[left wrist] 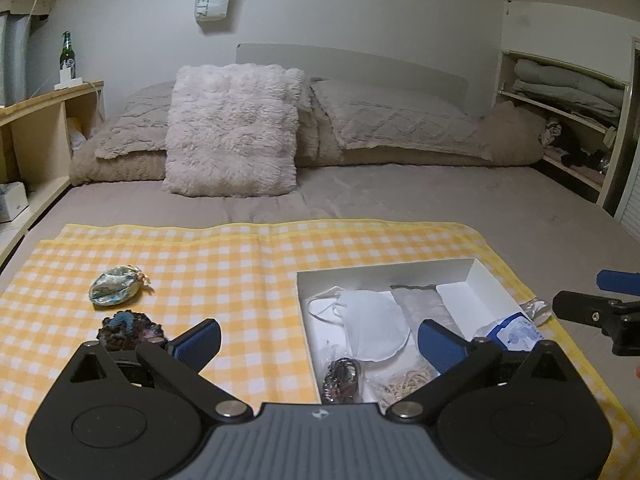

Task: Organize soft objects
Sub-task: 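Withdraw both tools from the tray toward the scrunchie and floral pouch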

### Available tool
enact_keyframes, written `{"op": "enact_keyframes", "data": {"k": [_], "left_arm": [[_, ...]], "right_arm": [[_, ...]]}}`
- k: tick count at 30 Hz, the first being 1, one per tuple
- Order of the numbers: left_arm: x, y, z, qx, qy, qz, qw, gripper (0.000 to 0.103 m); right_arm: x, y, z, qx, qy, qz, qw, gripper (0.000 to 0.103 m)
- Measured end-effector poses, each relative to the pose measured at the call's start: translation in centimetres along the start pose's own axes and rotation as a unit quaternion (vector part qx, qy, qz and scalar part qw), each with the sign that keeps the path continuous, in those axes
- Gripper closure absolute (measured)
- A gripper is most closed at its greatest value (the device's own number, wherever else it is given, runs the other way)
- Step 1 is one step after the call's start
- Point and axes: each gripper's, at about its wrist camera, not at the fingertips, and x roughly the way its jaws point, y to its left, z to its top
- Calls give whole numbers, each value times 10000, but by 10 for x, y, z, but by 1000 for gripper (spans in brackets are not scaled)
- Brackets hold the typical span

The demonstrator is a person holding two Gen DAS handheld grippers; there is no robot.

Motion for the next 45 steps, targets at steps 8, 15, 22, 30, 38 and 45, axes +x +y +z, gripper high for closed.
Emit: {"op": "enact_keyframes", "data": {"k": [8, 15, 22, 30, 38, 45], "left_arm": [[-5, 19, -4, -46, -41, 178, 9998, 0], [-10, 47, -5, -138, -59, 411, 9990, 0], [-18, 78, -4, -223, -144, 633, 9976, 0], [-25, 127, -6, -472, -188, 1067, 9930, 0], [-30, 180, -7, -958, -262, 1560, 9828, 0], [-27, 221, -12, -1086, -285, 1765, 9779, 0]], "right_arm": [[8, 7, -2, -21, 4, -42, 10000, 0], [23, 25, 1, -44, 21, 15, 10000, 0], [43, 57, 7, -186, 51, 249, 9995, 0], [63, 99, 13, -403, 74, 595, 9974, 0], [83, 144, 19, -560, 106, 958, 9938, 0], [102, 188, 20, -695, 139, 1308, 9889, 0]]}}
